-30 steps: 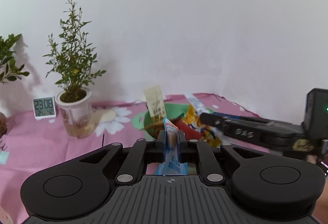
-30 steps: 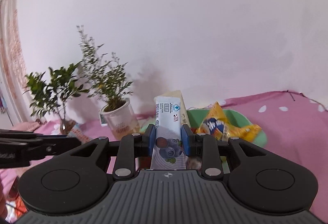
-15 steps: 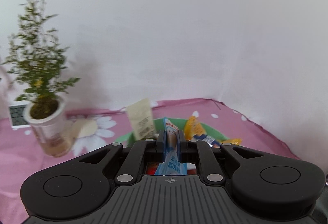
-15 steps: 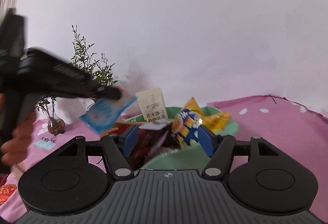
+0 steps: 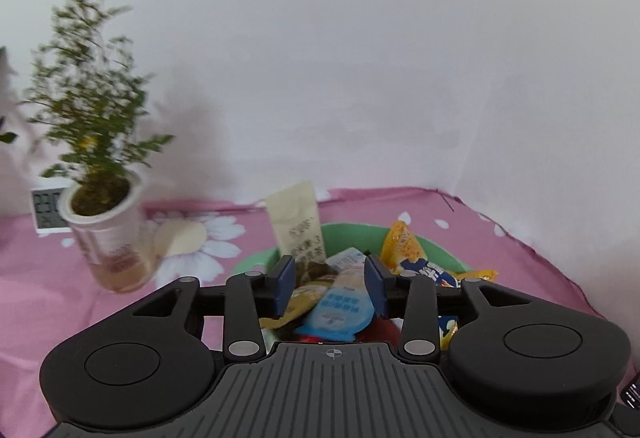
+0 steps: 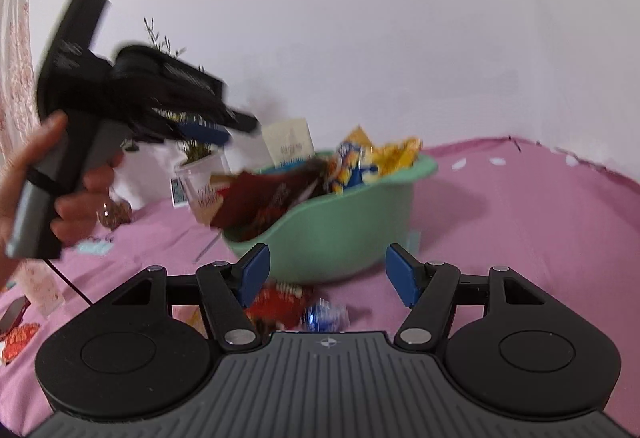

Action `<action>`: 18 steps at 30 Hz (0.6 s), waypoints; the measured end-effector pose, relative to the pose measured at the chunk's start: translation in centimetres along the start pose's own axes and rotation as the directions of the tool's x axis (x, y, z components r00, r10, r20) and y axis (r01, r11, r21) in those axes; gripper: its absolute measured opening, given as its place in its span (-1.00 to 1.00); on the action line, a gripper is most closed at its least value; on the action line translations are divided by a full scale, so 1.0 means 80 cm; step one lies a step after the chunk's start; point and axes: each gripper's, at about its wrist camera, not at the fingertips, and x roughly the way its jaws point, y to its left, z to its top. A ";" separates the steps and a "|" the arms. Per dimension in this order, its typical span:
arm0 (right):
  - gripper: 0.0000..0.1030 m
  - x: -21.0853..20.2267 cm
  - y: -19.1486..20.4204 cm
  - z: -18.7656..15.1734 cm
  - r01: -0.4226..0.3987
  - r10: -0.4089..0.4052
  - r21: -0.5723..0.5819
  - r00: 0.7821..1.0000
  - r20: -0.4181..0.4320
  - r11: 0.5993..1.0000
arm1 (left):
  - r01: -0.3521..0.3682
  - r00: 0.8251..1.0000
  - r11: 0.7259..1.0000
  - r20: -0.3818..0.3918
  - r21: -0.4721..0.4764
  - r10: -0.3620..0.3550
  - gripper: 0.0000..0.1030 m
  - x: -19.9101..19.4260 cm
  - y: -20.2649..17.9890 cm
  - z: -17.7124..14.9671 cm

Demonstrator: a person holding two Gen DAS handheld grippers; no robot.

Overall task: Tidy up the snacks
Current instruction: 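Carry both snacks over the green bowl and open both grippers, then grasp yellow packet with left gripper while right gripper grasps blue foil chocolate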

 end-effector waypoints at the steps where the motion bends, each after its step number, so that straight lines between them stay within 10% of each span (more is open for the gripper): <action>1: 0.35 0.002 0.000 -0.006 0.003 -0.003 -0.004 1.000 -0.022 1.000 | 0.002 1.000 1.000 0.010 0.003 -0.002 1.00 -0.011 0.003 -0.004; 18: 0.35 0.069 0.029 -0.024 0.039 -0.074 -0.178 0.978 -0.196 0.983 | -0.040 0.967 0.999 -0.250 0.021 0.044 1.00 -0.041 0.013 -0.190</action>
